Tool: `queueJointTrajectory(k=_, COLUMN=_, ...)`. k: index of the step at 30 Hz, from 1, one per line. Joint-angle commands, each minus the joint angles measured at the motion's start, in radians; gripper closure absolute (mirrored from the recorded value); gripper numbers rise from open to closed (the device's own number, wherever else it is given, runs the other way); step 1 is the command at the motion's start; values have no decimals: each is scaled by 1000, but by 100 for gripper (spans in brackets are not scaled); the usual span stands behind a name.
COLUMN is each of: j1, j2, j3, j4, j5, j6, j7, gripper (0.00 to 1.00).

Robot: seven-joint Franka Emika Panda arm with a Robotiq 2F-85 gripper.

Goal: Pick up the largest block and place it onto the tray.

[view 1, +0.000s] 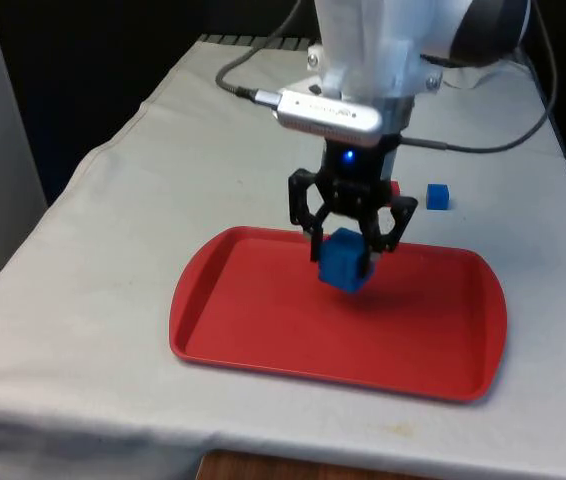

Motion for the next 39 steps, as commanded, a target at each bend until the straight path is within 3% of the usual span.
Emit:
queueJointTrajectory(k=1, j1=-6, j2=8, j3=9, j4=2, j5=10, j6=13, j7=-6, gripper=90)
queueJointTrajectory(k=6, j1=-1, j2=27, j3=5, j4=0, j5=6, j6=27, j7=-2, gripper=90)
queueJointTrajectory(k=10, j1=-2, j2=53, j3=21, j4=5, j5=11, j6=59, j7=-3, gripper=90)
queueJointTrajectory(k=30, j1=0, j2=59, j3=17, j4=9, j5=8, j6=62, j7=-1, gripper=89)
queueJointTrajectory(k=33, j1=0, j2=59, j3=17, j4=9, j5=8, j6=62, j7=-1, gripper=68)
queueJointTrajectory(k=36, j1=0, j2=59, j3=17, j4=9, j5=8, j6=62, j7=-1, gripper=38)
queueJointTrajectory(k=38, j1=0, j2=59, j3=17, j4=9, j5=8, j6=62, j7=-1, gripper=4)
queueJointTrajectory(k=39, j1=1, j2=58, j3=15, j4=8, j5=6, j6=61, j7=-1, gripper=0)
